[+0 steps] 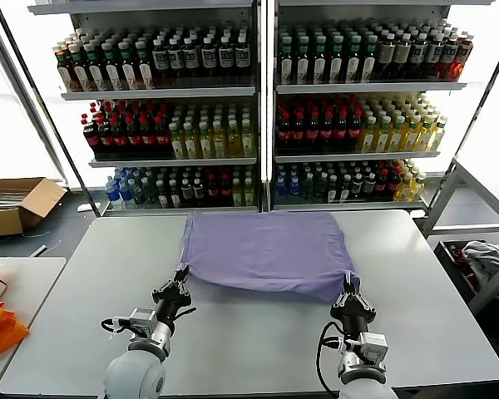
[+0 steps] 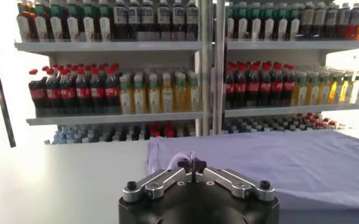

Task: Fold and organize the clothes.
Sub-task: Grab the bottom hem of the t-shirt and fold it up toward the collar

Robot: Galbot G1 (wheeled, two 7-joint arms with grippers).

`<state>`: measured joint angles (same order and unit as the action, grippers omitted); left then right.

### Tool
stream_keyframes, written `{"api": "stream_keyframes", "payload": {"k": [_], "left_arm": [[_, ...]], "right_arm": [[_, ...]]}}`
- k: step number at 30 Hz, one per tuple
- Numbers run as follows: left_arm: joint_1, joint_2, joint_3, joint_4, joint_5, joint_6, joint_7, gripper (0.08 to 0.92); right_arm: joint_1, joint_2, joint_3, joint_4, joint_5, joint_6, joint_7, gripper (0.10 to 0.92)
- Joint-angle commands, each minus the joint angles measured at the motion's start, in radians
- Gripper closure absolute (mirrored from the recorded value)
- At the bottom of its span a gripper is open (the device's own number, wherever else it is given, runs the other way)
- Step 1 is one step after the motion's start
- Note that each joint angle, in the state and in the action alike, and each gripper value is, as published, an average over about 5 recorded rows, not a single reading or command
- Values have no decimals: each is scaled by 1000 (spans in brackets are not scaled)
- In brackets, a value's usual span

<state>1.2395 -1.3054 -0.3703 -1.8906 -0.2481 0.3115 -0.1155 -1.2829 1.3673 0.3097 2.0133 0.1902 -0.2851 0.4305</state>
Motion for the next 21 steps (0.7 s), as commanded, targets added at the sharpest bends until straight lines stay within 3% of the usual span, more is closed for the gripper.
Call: {"api": "stream_keyframes", "payload": {"k": [1, 11, 21], "left_arm": [[-148, 11, 12, 144, -22, -3, -2, 916], [-223, 19, 39, 266, -9, 25, 0, 916], [-248, 30, 63, 308, -11, 43, 11, 916]], "right_arm": [[179, -15, -5, -155, 16, 4, -9, 917], [306, -23, -34, -301, 36, -45, -49, 917], [335, 0, -35, -365, 62, -127, -89, 917]]}}
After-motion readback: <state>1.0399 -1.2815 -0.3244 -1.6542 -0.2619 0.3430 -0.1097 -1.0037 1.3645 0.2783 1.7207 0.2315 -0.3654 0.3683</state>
